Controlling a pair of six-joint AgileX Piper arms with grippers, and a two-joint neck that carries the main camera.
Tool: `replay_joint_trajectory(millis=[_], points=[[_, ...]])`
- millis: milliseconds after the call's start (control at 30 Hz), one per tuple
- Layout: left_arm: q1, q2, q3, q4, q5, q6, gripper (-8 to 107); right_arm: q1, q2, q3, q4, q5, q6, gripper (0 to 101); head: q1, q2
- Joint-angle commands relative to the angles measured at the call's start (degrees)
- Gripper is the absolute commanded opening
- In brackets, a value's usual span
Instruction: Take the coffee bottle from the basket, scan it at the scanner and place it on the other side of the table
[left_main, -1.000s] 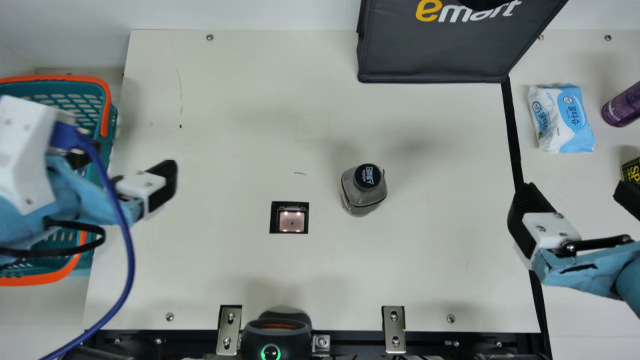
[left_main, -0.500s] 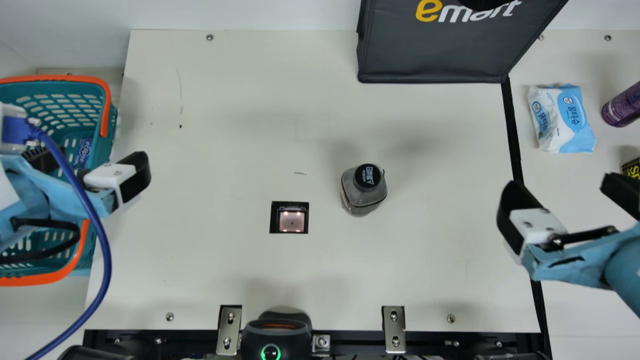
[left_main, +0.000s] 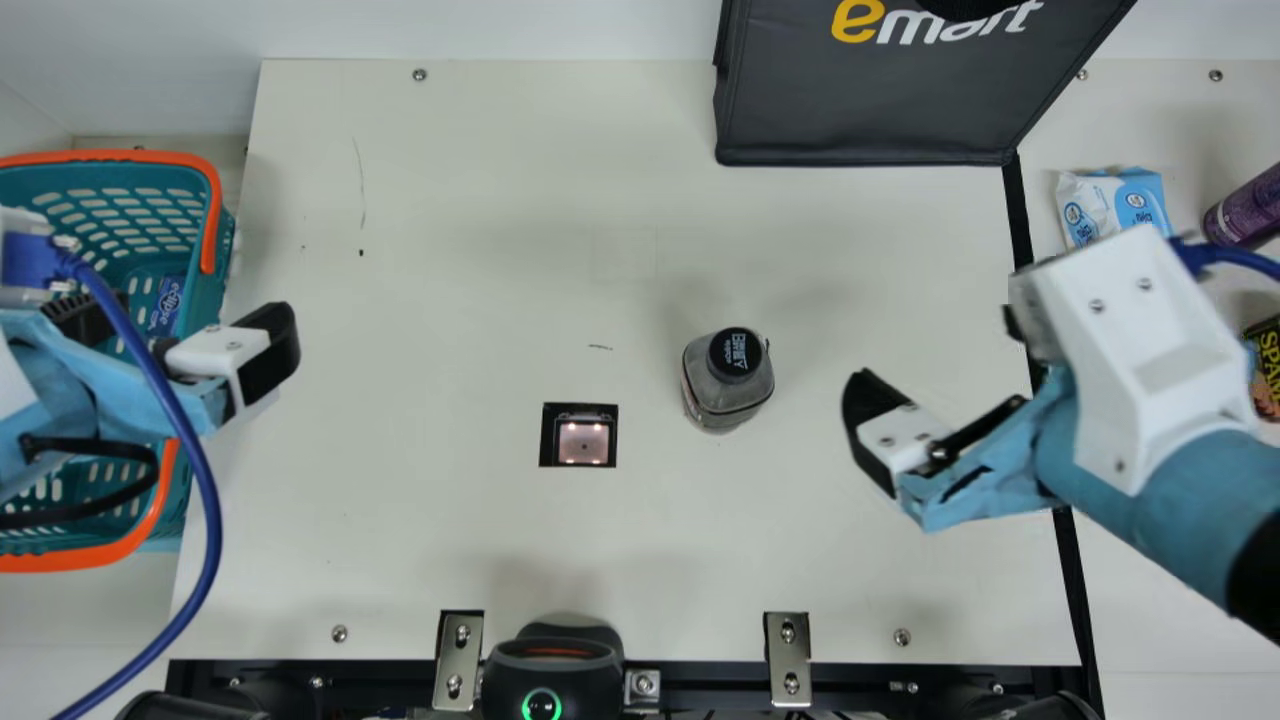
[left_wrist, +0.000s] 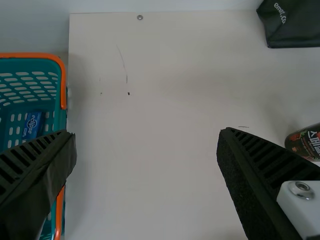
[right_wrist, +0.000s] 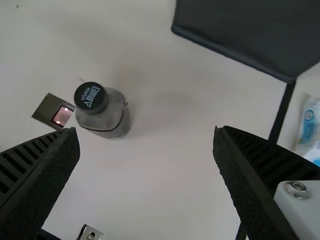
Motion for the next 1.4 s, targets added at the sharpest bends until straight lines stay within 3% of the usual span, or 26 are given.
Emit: replay_joint_trajectory(millis=[0, 567, 1000, 1367], points=[[0.0, 0.0, 0.0, 0.0, 0.0, 0.0, 90, 2.7, 1.6, 0.1, -0.2, -0.8, 1.0, 95, -1.7, 0.1], [0.0, 0.0, 0.0, 0.0, 0.0, 0.0, 90, 15.1, 13.1, 1.6, -6.6, -8.9, 19.4, 95, -1.7, 0.1], [0.0, 0.0, 0.0, 0.0, 0.0, 0.0, 90, 19.5, 14.0, 9.5, -14.6, -17.3, 35.2, 95, -1.7, 0.1], [0.0, 0.0, 0.0, 0.0, 0.0, 0.0, 90, 22.8, 15.1, 15.5, -19.8, -26.0, 43.0, 95, -1.7, 0.1]])
